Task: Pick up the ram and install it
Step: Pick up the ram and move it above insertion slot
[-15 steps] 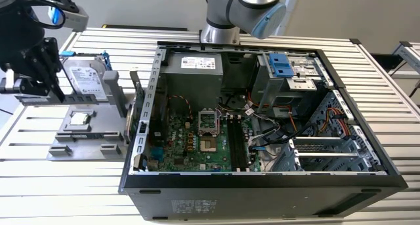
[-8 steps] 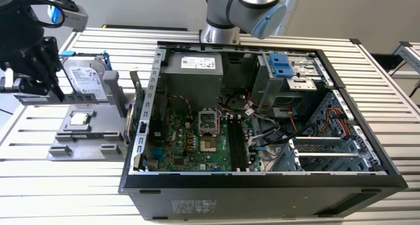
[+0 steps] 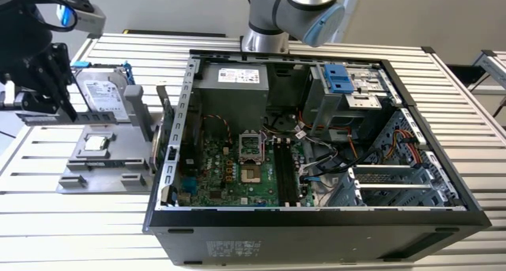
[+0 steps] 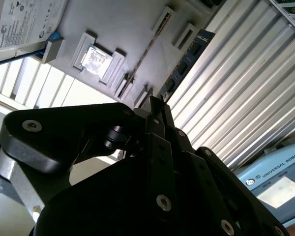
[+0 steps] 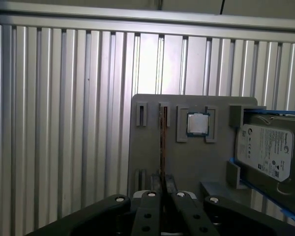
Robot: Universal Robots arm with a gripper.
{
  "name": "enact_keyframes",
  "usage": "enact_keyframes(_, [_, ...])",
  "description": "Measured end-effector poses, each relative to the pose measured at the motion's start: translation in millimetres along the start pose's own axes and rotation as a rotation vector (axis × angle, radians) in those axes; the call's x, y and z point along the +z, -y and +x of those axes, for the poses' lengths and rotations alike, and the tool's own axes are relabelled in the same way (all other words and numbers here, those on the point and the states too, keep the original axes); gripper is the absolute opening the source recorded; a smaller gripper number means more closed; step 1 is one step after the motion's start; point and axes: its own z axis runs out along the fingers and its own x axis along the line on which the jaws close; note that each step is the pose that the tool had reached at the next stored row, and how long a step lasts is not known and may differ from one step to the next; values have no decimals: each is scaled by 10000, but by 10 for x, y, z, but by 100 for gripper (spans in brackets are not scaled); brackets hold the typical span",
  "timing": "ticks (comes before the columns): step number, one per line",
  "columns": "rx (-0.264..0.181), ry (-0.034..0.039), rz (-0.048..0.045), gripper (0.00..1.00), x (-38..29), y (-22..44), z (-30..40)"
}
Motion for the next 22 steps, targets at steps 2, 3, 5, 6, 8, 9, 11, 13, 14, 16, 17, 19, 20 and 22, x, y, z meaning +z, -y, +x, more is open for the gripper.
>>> enact_keyframes(2, [0, -1, -1, 0, -8, 0, 0])
enact_keyframes(3, [0, -1, -1, 0, -13, 0, 0])
enact_keyframes(5, [0, -1, -2, 0, -27, 0, -1])
enact_keyframes(6, [0, -1, -1, 0, -35, 0, -1])
enact_keyframes(8, [0, 0, -1, 0, -51, 0, -1])
enact_keyframes(9, [-1, -1, -1, 0, -60, 0, -1])
enact_keyframes(11, [0, 1, 1, 0, -75, 0, -1])
enact_keyframes(13, [0, -1, -1, 0, -87, 0, -1])
enact_keyframes(14, [1, 0, -1, 0, -93, 0, -1])
enact_keyframes(16, [4, 0, 0, 0, -106, -1, -2])
enact_keyframes(17, [4, 0, 0, 0, -112, -1, -2])
enact_keyframes(19, [5, 0, 0, 0, -122, -2, -2])
enact_keyframes(20, [6, 0, 0, 0, -127, -2, -2])
enact_keyframes(22, [7, -1, -1, 0, -140, -2, -2])
